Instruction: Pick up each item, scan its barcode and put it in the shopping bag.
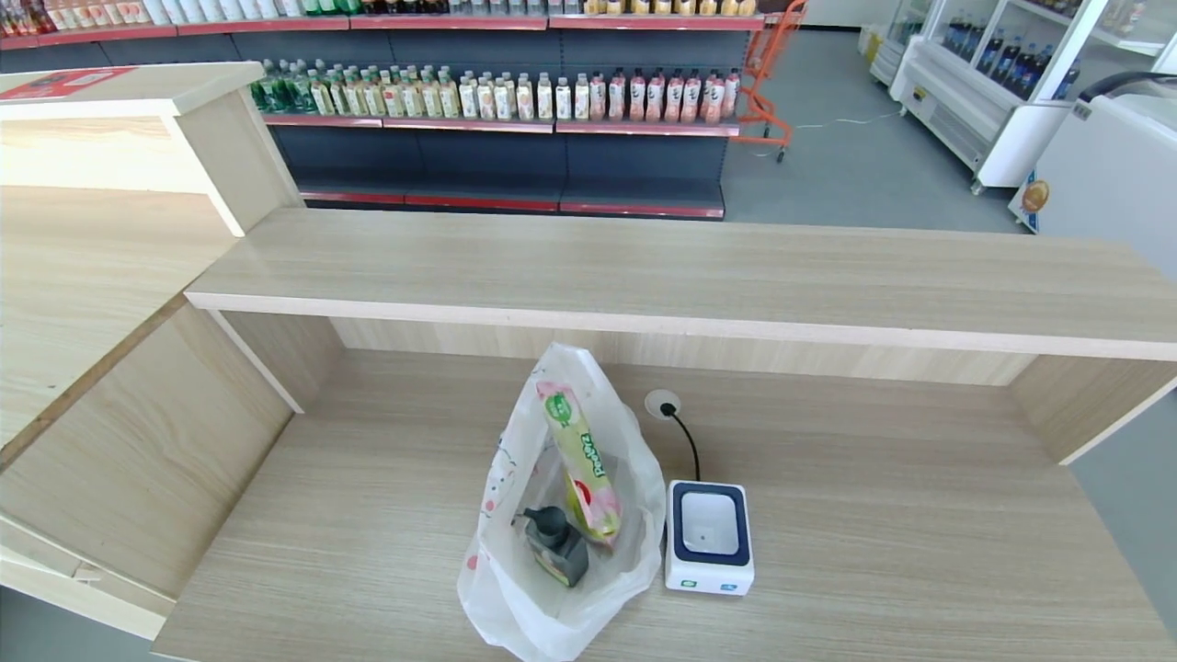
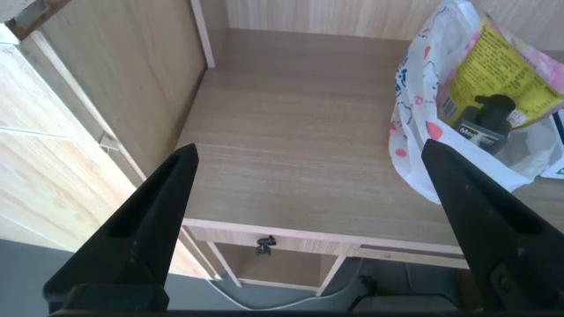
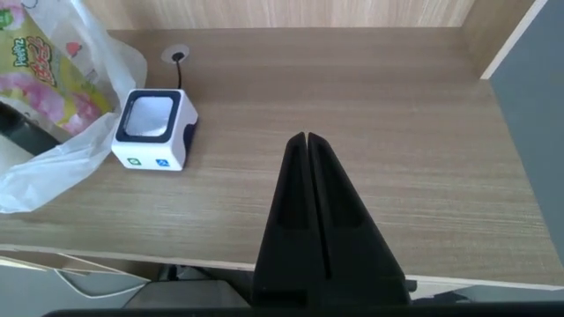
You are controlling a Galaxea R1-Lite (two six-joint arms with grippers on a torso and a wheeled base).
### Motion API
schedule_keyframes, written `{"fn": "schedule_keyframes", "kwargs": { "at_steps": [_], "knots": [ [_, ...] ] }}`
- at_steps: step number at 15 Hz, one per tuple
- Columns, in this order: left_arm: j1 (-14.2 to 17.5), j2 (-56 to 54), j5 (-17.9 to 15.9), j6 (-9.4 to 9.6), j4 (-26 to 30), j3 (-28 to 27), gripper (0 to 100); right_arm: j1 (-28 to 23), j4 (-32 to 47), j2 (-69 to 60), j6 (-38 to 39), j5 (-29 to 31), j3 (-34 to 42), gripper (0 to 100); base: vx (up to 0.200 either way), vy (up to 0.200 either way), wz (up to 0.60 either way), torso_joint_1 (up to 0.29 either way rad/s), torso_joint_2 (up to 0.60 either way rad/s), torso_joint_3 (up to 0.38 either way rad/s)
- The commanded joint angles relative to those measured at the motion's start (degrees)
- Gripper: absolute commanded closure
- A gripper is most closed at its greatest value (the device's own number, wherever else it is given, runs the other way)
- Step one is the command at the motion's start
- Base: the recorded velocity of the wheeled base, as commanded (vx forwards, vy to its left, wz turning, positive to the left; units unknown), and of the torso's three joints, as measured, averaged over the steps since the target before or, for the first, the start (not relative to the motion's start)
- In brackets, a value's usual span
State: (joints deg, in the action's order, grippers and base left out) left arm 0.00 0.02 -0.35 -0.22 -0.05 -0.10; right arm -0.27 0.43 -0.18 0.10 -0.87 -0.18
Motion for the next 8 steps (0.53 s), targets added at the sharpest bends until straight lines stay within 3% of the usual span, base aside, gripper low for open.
{"fn": "schedule_keyframes", "kwargs": {
  "at_steps": [1, 8],
  "knots": [
    [0.0, 0.0, 0.0, -0.04, 0.0, 0.0, 0, 0.0, 0.0, 0.2, 0.0, 0.0, 0.0, 100, 0.000, 0.000, 0.00, 0.000, 0.00, 0.000],
    [0.0, 0.0, 0.0, -0.04, 0.0, 0.0, 0, 0.0, 0.0, 0.2, -0.5, 0.0, 0.0, 100, 0.000, 0.000, 0.00, 0.000, 0.00, 0.000]
  ]
}}
